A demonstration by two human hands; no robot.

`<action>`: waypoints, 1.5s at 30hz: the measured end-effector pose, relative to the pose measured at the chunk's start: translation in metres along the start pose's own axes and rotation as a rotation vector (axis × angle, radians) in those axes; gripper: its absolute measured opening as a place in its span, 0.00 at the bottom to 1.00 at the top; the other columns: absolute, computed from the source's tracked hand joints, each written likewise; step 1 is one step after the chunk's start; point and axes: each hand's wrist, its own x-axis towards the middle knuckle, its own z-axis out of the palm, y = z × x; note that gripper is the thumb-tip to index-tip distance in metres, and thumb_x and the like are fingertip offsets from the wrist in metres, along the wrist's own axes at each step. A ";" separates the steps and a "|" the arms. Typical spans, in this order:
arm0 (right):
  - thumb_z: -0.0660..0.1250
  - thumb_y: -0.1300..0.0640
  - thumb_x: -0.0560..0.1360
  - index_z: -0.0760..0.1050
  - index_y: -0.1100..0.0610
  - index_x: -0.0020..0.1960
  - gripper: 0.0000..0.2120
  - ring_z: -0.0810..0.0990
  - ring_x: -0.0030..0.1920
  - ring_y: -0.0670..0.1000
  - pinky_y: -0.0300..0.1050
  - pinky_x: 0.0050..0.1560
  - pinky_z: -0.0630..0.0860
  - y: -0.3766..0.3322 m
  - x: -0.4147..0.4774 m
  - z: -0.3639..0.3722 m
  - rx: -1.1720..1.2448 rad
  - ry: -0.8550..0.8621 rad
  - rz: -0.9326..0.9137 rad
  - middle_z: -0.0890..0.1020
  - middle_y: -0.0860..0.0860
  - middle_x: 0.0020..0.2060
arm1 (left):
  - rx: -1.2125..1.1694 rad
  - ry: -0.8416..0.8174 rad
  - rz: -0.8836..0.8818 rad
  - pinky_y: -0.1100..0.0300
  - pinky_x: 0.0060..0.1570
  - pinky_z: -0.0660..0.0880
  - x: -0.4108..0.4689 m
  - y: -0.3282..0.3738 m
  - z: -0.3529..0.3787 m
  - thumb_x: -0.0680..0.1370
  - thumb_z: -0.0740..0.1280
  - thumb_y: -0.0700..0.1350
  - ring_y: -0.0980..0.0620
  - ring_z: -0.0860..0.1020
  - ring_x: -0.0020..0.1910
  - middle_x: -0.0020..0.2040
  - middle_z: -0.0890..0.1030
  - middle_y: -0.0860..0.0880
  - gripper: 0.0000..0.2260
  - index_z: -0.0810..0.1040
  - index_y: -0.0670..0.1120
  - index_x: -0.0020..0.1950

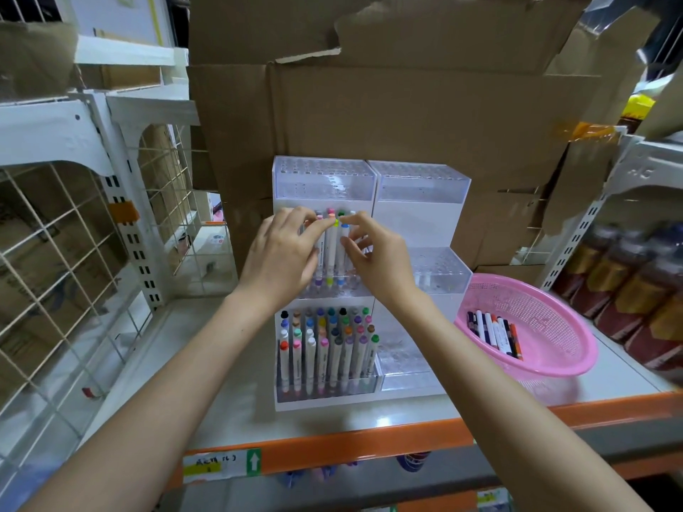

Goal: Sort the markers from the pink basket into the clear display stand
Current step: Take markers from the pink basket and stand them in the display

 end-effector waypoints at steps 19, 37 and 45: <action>0.66 0.56 0.77 0.73 0.52 0.63 0.15 0.77 0.40 0.47 0.53 0.42 0.79 0.061 -0.031 -0.113 -0.181 -0.023 0.136 0.77 0.46 0.45 | 0.217 0.099 -0.328 0.48 0.49 0.65 0.035 0.059 0.014 0.72 0.62 0.40 0.40 0.73 0.48 0.45 0.78 0.40 0.08 0.78 0.38 0.46; 0.66 0.58 0.74 0.74 0.51 0.61 0.15 0.78 0.47 0.48 0.44 0.46 0.75 0.170 -0.101 -0.209 -0.264 -0.096 0.313 0.81 0.48 0.50 | -0.053 -0.156 0.058 0.53 0.47 0.68 0.074 0.285 0.143 0.67 0.67 0.46 0.45 0.75 0.47 0.45 0.77 0.47 0.13 0.78 0.45 0.49; 0.62 0.63 0.75 0.72 0.57 0.64 0.18 0.76 0.58 0.55 0.44 0.54 0.70 0.227 -0.125 -0.219 -0.395 -0.365 0.527 0.79 0.54 0.58 | -0.033 -0.608 -0.128 0.55 0.56 0.68 0.063 0.307 0.210 0.78 0.59 0.46 0.46 0.70 0.60 0.60 0.74 0.46 0.13 0.72 0.46 0.62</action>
